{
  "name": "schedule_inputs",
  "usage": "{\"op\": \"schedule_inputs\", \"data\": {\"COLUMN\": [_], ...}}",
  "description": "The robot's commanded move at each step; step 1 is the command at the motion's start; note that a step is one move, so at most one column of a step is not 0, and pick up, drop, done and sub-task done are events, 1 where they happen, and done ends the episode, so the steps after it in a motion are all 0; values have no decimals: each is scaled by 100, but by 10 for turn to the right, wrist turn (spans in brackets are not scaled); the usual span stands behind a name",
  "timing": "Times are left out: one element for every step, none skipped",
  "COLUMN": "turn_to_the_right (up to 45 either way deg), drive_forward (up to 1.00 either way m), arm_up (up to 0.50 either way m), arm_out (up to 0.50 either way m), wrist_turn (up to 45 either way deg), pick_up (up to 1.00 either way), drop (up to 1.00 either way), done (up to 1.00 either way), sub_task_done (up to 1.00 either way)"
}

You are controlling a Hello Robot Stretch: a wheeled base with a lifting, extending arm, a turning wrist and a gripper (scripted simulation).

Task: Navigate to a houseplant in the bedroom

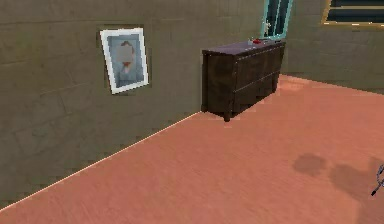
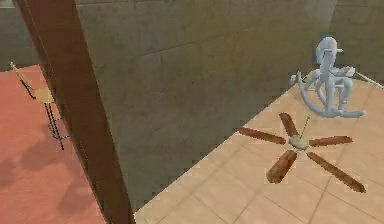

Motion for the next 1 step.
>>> {"op": "schedule_inputs", "data": {"turn_to_the_right": [150], "drive_forward": [0], "arm_up": [0], "arm_out": [0], "wrist_turn": [0], "pick_up": [0], "drop": [0], "done": [0], "sub_task_done": [0]}}
